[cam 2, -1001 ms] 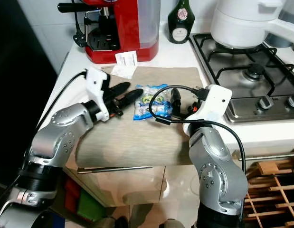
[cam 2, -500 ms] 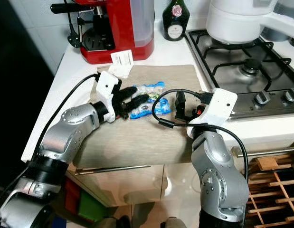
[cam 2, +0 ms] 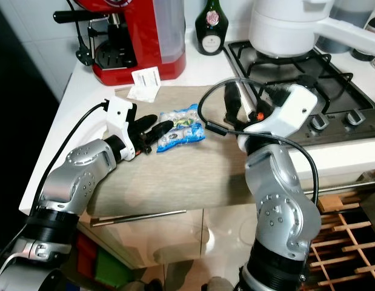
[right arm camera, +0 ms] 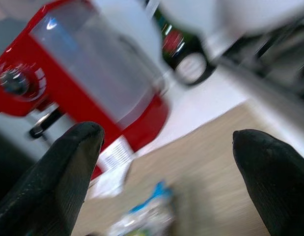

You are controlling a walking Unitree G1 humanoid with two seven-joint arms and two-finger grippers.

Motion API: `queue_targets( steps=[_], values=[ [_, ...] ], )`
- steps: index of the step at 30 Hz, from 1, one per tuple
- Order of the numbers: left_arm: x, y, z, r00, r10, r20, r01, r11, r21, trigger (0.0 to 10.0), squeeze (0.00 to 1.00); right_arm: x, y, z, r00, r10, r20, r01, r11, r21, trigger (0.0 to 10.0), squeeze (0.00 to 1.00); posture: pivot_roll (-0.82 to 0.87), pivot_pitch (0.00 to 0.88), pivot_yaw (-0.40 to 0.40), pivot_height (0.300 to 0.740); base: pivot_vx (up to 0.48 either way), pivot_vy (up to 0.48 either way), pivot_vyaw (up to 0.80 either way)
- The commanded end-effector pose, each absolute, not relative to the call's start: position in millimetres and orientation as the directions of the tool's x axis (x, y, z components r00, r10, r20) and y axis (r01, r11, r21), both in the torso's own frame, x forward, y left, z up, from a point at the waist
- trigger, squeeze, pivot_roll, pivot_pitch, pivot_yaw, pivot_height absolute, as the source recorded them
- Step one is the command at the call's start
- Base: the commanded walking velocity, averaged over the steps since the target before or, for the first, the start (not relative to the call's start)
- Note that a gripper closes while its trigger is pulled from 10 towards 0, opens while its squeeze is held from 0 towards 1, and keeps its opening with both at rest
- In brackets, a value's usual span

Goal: Restocking fridge

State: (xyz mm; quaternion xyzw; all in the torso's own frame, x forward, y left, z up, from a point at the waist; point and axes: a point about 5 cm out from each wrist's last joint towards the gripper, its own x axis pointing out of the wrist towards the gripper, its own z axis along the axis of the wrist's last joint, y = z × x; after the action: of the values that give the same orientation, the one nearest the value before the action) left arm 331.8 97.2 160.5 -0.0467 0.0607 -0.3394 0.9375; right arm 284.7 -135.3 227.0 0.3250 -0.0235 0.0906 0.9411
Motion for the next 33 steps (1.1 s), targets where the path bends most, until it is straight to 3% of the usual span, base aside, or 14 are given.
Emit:
queue_targets(
  steps=[1,4,16,29,30,33],
  values=[
    [323,107,122,0.751,-0.61,-0.253,0.581,0.793,-0.185,10.0,0.0,285,-124,222,0.963,0.259,0.075,-0.243,0.715,0.656,10.0,0.0,-0.16,0.077,0.067,0.74,0.0,0.0,0.0],
    [321,110,120,0.754,-0.604,-0.256,0.572,0.797,-0.196,10.0,0.0,279,-110,214,0.934,0.357,0.027,-0.279,0.678,0.68,10.0,0.0,-0.15,0.081,0.058,0.74,0.0,0.0,0.0],
    [325,121,117,0.777,-0.571,-0.266,0.524,0.82,-0.228,10.0,0.0,249,-116,178,0.898,0.401,-0.18,-0.171,0.697,0.696,10.0,0.0,-0.17,0.089,0.063,0.74,0.0,0.0,0.0],
    [328,121,118,0.785,-0.562,-0.259,0.508,0.824,-0.249,10.0,0.0,260,-94,182,0.833,0.534,-0.143,-0.265,0.614,0.744,10.0,0.0,-0.17,0.08,0.059,0.74,0.0,0.0,0.0],
    [328,121,118,0.786,-0.562,-0.26,0.507,0.825,-0.25,10.0,0.0,262,-92,178,0.828,0.54,-0.15,-0.252,0.598,0.761,0.0,0.0,-0.16,0.077,0.057,0.74,0.0,0.0,0.0],
    [329,121,118,0.786,-0.561,-0.26,0.506,0.825,-0.249,10.0,0.0,265,-90,170,0.824,0.54,-0.172,-0.22,0.583,0.782,0.0,0.0,-0.16,0.075,0.057,0.74,0.0,0.0,0.0]
  ],
)
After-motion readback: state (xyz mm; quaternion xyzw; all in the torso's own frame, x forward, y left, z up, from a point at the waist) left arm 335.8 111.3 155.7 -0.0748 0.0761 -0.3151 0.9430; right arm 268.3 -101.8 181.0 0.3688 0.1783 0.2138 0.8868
